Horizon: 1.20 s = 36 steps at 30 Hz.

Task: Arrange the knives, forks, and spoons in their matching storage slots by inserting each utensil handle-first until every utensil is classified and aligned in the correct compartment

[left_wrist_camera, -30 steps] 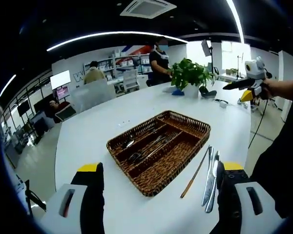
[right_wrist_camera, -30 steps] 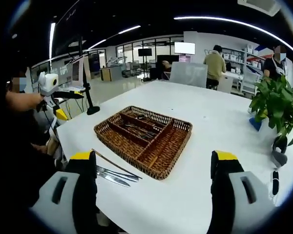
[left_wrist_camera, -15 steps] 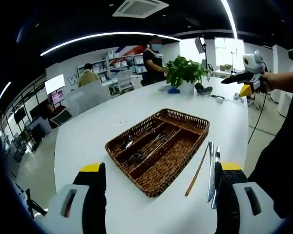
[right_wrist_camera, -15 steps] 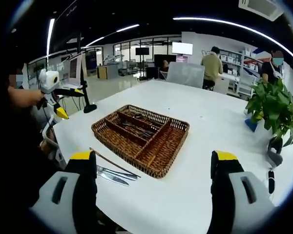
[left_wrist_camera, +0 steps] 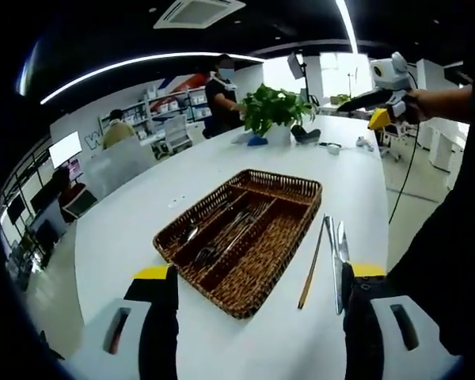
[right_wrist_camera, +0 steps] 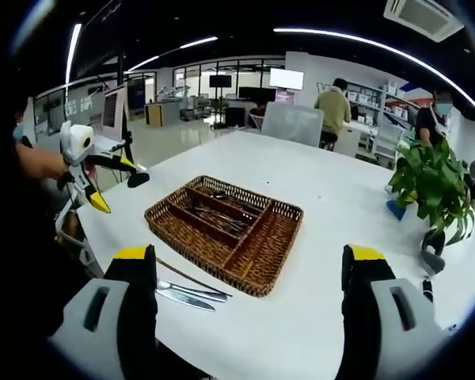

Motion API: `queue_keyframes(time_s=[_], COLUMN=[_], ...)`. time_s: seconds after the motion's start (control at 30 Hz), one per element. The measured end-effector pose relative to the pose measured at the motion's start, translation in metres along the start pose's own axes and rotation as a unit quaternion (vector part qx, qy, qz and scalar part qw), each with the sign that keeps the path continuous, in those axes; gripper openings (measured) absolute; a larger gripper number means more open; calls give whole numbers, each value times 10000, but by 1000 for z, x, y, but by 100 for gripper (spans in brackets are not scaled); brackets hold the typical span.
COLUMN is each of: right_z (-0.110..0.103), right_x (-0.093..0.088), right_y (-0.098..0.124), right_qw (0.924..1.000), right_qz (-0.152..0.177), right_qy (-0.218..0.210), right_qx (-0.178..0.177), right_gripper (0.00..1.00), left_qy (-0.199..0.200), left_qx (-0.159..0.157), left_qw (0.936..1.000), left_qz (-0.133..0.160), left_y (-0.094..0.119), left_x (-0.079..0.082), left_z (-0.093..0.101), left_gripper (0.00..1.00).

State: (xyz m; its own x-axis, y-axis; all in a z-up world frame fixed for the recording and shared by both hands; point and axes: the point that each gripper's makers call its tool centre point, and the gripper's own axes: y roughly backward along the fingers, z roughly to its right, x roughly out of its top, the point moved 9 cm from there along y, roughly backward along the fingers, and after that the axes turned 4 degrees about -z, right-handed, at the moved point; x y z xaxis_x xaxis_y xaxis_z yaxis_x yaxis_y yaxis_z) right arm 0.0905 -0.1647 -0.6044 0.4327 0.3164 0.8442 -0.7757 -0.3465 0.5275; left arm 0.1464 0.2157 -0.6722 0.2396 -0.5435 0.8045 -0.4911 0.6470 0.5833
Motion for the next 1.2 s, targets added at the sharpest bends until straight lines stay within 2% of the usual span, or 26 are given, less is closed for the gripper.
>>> queue_keyframes(time_s=[0.07,0.13,0.3,0.37,0.5,0.53,0.6,0.67,0.8,0.87,0.9,1.1,1.2], right_z=[-3,-1,1,3,10,14,18,22,32,34,36,40,44], right_x=[-1,-4,-9,-11,-17,-18,-19,-20,-26,-29,-31,-33,-36], right_y=[3,4,-7,-12,-20,-22,-24,-25,-27,-28,-30,-29,-31], right_qw=[10000,9997,9998,9999,9999,10000,10000,9998,9993,9987,9986,9984,9980], right_qz=[49,79,50,-4,-25,-33,-54,-27,-71,-93,-109,-137,-190], right_qy=[-41,-120,-163,-130,-88,-58,23,78,-54,-152,-185,-245,-299], right_qx=[-67,-220,-127,-89,56,-17,69,194,374,471,491,492,532], right_gripper=[100,100,100,100,100,100,100,100,100,100,100,100,100], left_qy=[-293,-319,-256,-368,-410,-418,-513,-383,-371,-368,-453,-478,-767], left_qx=[-119,-160,-347,-493,-535,-574,-629,-749,-836,-789,-666,-866,-997], left_qw=[9995,9994,9990,9977,9966,9957,9935,9920,9904,9902,9899,9854,9800], left_qz=[59,18,-93,-290,-476,-596,-797,-937,-1036,-1092,-1165,-1384,-1539], left_y=[-2,-5,-18,-26,-48,-56,-67,-76,-97,-105,-111,-131,-139], left_x=[6,8,3,-2,-6,-8,-13,-17,-18,-18,-19,-21,-23], left_z=[4,8,16,24,34,38,45,51,60,61,60,62,63], left_gripper=[85,84,71,66,57,56,54,52,48,47,46,37,34])
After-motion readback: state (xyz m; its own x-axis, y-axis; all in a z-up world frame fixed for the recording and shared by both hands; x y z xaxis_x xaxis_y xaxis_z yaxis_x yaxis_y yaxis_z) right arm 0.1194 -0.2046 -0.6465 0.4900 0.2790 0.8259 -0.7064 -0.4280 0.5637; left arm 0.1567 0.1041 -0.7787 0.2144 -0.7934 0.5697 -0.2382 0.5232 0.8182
